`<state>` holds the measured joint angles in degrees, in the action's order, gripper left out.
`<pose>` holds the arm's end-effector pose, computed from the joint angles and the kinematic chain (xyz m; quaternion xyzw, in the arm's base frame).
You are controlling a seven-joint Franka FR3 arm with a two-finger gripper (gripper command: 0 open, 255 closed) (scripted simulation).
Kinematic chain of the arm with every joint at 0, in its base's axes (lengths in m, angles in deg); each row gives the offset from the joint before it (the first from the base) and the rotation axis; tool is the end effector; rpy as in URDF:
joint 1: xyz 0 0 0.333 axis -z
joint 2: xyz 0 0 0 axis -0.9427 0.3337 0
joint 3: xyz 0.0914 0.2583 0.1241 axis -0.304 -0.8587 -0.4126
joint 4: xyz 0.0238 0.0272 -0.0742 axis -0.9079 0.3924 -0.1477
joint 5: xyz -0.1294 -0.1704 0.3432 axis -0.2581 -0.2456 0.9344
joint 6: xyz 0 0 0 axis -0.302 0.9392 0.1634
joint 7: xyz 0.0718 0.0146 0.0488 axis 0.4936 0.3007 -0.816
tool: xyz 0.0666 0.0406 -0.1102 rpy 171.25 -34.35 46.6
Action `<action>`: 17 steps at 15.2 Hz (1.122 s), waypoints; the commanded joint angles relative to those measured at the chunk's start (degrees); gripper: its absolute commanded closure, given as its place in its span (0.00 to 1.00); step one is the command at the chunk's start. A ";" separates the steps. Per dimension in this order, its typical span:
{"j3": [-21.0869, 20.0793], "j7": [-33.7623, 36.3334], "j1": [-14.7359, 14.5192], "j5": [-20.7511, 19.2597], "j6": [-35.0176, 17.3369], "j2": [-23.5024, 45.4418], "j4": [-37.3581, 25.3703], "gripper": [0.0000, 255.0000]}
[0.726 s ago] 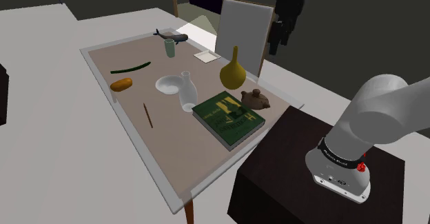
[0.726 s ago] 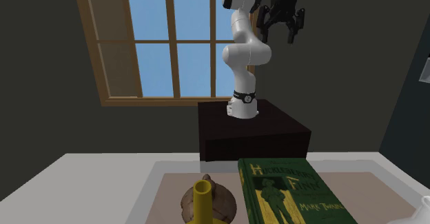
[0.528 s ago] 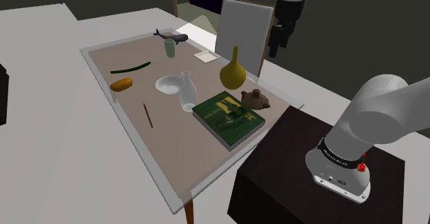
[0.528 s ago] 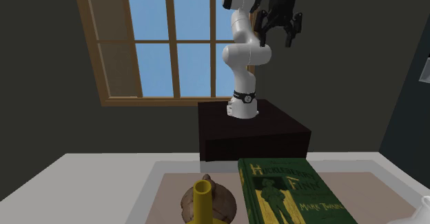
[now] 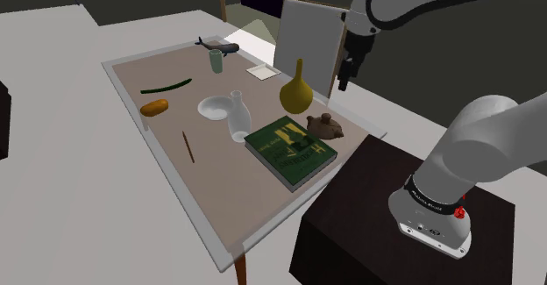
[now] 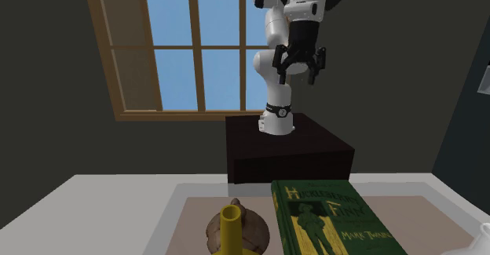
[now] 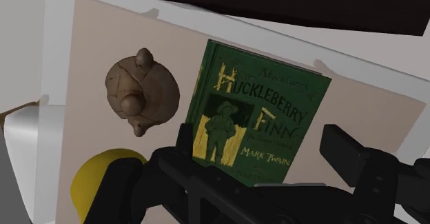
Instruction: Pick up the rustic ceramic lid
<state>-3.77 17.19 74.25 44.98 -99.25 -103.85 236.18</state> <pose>0.3604 -0.0660 0.4042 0.9981 0.0559 0.0061 0.0257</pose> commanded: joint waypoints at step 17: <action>14.17 -21.23 2.54 -1.07 -45.48 37.16 1.45 0.00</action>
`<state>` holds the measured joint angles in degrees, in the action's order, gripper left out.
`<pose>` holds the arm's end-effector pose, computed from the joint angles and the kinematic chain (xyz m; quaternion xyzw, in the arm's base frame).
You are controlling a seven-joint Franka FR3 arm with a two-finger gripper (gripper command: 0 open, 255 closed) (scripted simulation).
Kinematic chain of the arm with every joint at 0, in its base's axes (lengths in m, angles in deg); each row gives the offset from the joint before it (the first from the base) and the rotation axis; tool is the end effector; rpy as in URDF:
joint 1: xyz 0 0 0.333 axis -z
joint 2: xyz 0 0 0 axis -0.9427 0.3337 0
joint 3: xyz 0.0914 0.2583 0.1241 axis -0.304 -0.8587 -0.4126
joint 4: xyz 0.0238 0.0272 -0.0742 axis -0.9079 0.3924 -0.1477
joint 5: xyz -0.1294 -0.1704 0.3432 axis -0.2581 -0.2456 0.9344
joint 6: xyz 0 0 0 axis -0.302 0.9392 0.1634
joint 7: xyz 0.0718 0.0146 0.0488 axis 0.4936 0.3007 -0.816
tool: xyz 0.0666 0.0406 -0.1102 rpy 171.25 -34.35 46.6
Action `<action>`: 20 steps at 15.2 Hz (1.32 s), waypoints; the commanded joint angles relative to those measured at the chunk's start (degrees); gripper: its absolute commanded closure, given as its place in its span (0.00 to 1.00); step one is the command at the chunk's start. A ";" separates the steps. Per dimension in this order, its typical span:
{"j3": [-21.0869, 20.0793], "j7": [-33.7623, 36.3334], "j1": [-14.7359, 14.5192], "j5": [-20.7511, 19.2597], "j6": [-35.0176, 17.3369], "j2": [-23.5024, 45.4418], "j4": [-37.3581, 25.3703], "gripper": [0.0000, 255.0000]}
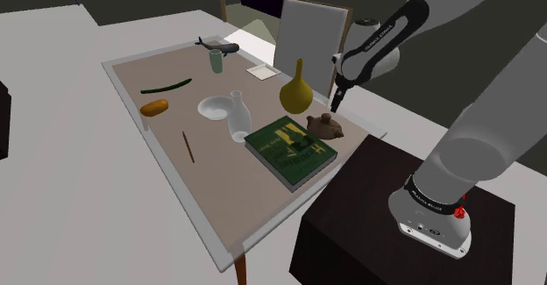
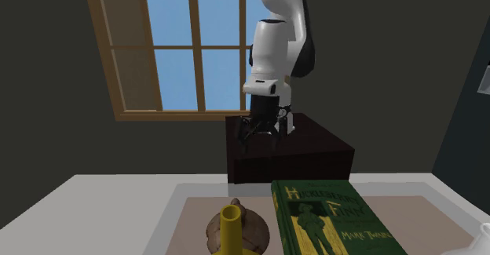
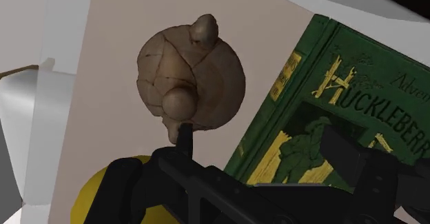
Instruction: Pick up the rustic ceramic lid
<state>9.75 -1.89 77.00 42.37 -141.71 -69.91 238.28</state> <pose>0.3969 -0.1811 0.2158 0.9904 0.1188 0.0461 0.0526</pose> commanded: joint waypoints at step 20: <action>-15.01 -27.13 16.71 22.60 -22.36 34.69 -16.03 1.00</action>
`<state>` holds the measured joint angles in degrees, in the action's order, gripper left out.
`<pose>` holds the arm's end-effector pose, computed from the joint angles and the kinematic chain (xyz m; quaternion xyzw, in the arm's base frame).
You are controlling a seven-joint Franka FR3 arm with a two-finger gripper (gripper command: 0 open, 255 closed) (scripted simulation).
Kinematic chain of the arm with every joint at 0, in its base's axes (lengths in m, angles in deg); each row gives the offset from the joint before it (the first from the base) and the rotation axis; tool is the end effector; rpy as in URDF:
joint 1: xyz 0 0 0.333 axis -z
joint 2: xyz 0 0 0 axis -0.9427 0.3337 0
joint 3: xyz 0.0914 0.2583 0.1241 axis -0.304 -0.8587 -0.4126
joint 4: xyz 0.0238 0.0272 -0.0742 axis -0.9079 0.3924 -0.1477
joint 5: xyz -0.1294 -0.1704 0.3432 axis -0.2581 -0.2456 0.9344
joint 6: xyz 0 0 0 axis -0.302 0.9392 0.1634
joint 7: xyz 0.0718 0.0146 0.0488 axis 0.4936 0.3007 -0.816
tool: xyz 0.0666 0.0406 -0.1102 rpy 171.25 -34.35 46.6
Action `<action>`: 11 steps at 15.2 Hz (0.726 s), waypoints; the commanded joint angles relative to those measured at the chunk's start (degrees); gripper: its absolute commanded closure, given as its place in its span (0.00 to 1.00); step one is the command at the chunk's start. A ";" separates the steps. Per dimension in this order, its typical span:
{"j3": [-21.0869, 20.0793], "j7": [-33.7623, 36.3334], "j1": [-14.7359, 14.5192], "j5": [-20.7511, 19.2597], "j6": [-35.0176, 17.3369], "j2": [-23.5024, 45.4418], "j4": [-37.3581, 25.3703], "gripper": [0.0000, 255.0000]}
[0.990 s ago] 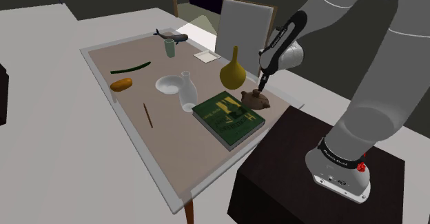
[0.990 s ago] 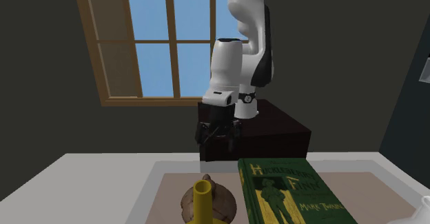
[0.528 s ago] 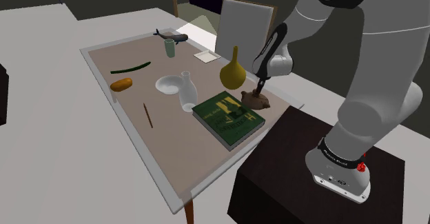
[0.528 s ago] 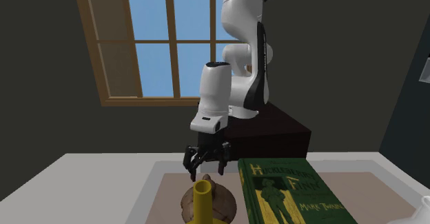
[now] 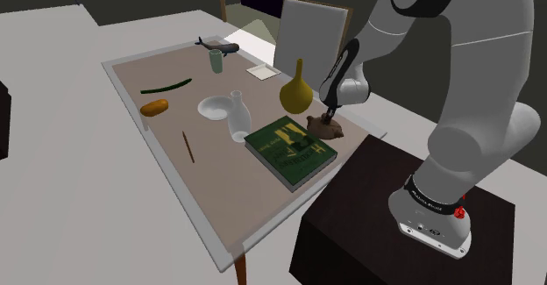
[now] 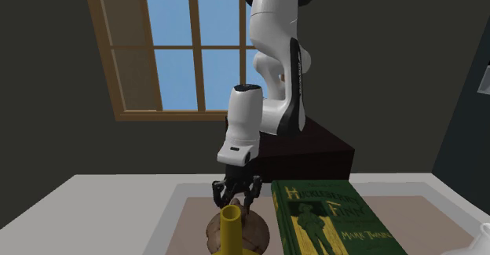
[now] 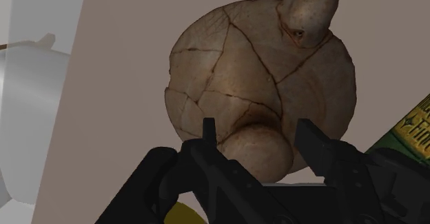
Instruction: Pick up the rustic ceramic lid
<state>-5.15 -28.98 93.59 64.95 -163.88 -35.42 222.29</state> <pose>0.4303 -0.2494 0.0671 0.9822 0.1583 0.0709 0.0719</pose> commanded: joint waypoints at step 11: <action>0.80 0.25 -0.83 -0.12 1.16 -1.57 0.45 1.00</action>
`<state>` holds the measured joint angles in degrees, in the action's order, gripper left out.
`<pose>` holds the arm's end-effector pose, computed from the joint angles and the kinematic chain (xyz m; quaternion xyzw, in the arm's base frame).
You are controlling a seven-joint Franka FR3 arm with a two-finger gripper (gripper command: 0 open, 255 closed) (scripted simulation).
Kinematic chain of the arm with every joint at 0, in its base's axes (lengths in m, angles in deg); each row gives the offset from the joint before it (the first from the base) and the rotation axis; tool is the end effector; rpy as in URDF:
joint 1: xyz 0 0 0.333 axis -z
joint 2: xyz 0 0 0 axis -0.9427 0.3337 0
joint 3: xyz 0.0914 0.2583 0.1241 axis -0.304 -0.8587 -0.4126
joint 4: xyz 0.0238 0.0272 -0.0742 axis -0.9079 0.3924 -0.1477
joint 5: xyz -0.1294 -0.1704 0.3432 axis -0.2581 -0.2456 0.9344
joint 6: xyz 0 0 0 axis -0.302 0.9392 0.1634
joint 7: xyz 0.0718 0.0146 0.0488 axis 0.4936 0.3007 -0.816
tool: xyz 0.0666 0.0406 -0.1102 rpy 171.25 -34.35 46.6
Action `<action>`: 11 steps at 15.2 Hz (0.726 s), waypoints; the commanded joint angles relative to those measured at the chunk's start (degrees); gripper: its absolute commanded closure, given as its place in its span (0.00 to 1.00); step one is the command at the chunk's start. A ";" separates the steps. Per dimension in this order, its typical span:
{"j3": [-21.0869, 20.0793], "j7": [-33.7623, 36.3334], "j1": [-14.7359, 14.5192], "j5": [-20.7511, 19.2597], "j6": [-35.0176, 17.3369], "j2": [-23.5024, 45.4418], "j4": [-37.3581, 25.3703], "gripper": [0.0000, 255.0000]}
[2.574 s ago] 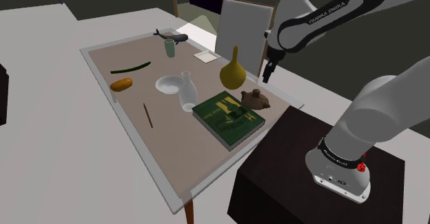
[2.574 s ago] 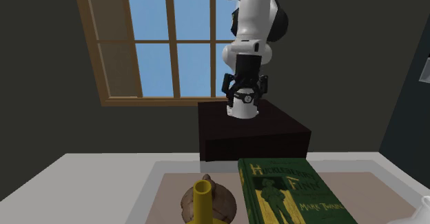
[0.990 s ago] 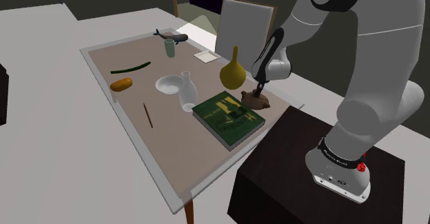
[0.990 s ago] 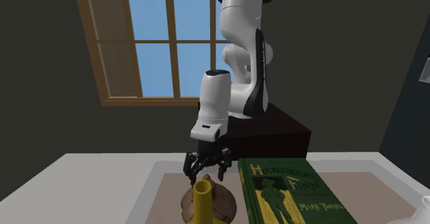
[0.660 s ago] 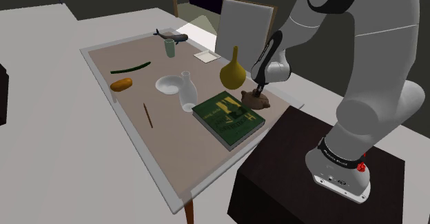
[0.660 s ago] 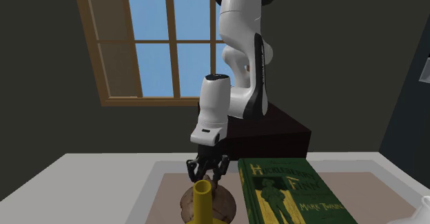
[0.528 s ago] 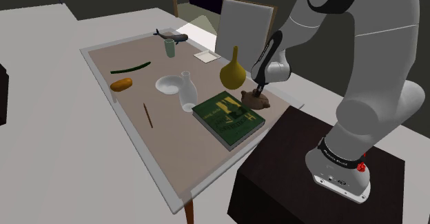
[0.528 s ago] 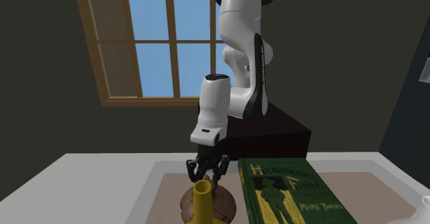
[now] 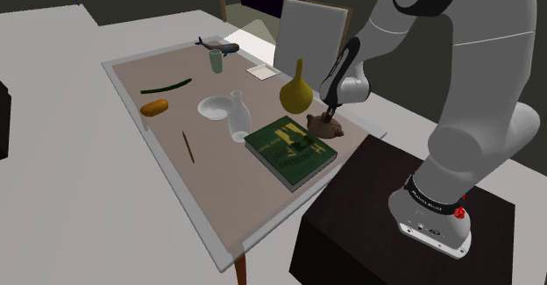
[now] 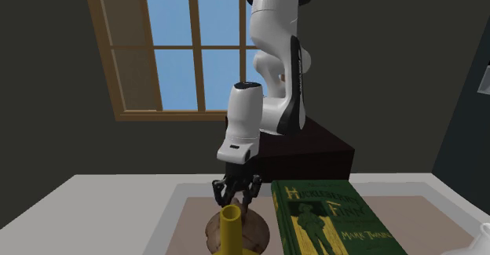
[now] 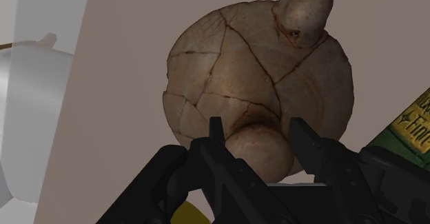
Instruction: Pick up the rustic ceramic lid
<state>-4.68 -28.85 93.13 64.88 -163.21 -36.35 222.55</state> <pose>0.4311 -0.2498 0.0728 0.9822 0.1582 0.0710 0.0722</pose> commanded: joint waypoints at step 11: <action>6.02 2.44 -5.39 -2.73 7.70 -10.17 2.78 1.00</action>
<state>0.70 -26.81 88.37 62.57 -156.20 -45.53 225.03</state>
